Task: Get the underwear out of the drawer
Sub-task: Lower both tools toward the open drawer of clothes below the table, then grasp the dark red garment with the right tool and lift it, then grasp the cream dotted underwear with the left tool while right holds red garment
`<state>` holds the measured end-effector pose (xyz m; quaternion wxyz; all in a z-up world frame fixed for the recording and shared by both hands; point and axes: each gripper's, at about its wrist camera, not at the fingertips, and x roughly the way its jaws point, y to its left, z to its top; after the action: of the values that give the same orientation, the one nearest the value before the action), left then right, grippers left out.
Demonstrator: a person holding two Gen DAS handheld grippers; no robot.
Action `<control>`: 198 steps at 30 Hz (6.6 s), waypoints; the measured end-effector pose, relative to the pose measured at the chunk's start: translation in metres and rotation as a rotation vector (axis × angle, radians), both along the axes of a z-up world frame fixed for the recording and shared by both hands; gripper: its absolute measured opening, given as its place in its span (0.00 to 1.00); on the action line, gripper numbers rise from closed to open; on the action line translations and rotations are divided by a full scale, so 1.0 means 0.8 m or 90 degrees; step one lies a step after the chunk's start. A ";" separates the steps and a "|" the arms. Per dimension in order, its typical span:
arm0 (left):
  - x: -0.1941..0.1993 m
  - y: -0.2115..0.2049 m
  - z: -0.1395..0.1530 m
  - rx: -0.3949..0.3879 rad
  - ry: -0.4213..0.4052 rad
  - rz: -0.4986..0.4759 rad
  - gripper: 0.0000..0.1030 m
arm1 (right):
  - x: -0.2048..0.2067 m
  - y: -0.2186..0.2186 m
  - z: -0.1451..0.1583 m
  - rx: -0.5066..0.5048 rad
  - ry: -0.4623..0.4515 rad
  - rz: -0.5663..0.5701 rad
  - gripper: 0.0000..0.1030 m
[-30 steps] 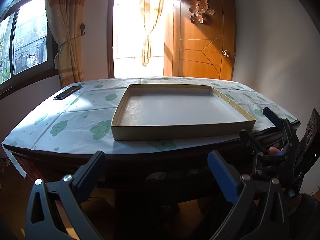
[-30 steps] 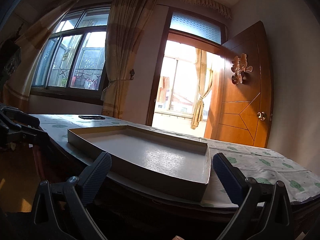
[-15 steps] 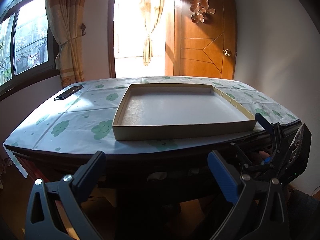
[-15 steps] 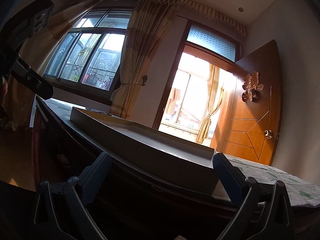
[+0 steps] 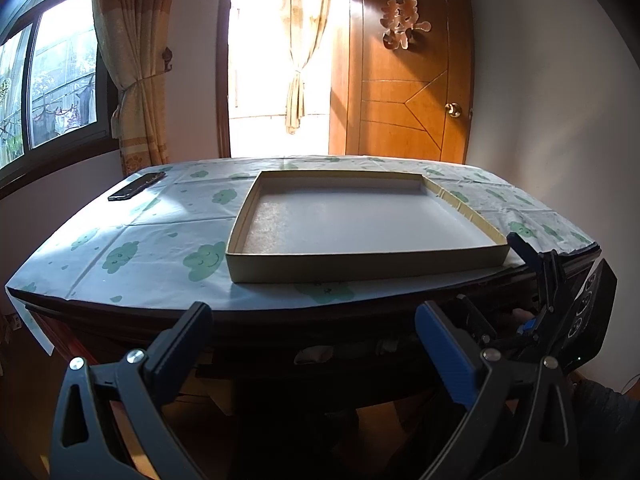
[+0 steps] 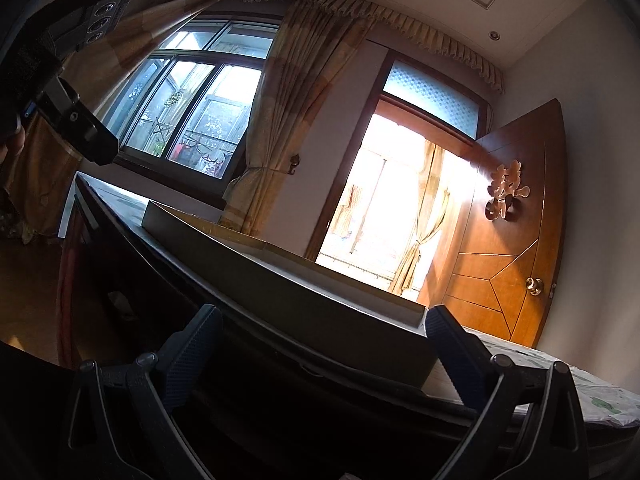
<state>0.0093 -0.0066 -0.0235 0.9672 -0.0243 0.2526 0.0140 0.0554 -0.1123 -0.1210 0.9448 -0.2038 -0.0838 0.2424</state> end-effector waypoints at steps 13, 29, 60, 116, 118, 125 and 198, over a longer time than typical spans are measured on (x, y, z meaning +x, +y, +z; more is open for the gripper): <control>-0.003 0.000 -0.006 0.003 0.012 -0.003 1.00 | -0.012 -0.006 0.003 0.006 0.045 -0.010 1.00; -0.009 0.008 -0.018 -0.002 0.026 -0.002 1.00 | -0.042 -0.009 0.000 -0.018 0.067 -0.026 1.00; -0.021 0.023 -0.031 -0.015 0.043 0.007 1.00 | -0.078 -0.020 0.004 -0.038 0.156 -0.064 1.00; -0.031 0.015 -0.053 -0.024 0.131 -0.108 1.00 | -0.096 -0.024 0.012 -0.083 0.350 -0.069 1.00; -0.029 0.012 -0.056 -0.028 0.143 -0.126 1.00 | -0.094 -0.022 0.011 -0.097 0.366 -0.065 1.00; -0.024 0.001 -0.067 -0.018 0.171 -0.166 1.00 | -0.083 -0.014 0.008 -0.151 0.409 -0.056 1.00; 0.039 -0.171 -0.121 0.008 0.461 -0.509 0.61 | 0.031 -0.098 0.018 0.033 0.695 0.096 0.29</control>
<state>0.0403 -0.1435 -0.1207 0.7483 0.0862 0.5594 -0.3460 0.0802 -0.1909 -0.1064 0.8358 -0.0184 0.3981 0.3776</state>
